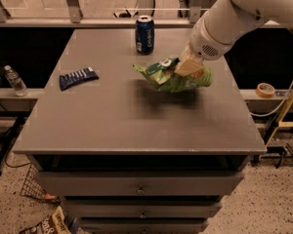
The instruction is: Move green rice chip bag near pepsi can
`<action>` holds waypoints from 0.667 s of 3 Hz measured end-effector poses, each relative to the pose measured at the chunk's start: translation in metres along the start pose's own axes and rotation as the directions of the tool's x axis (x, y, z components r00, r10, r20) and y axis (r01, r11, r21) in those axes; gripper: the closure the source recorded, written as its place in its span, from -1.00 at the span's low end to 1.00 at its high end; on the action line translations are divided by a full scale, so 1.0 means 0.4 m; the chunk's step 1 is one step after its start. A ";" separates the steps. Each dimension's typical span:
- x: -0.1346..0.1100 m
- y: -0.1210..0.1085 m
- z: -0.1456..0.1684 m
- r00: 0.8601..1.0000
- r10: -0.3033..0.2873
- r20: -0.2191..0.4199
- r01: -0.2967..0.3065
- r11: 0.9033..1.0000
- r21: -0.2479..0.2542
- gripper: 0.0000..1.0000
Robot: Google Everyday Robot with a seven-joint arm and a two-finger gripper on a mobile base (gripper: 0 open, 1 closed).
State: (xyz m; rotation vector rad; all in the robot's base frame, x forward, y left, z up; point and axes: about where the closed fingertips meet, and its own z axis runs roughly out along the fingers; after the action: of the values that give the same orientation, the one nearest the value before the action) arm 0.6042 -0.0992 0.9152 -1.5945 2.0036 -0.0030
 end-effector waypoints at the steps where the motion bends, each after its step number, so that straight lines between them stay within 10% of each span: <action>1: 0.028 -0.069 0.023 0.999 0.022 -0.041 -0.018 0.996 0.093 1.00; 2: 0.065 -0.174 0.033 0.991 0.031 -0.129 -0.001 0.975 0.221 1.00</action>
Offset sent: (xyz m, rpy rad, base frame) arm 0.1147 -0.0786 0.0155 -0.3084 -0.2928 -0.2689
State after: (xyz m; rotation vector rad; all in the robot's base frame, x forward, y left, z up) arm 0.6688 -0.1378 0.9169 -1.4696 2.0355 -0.3216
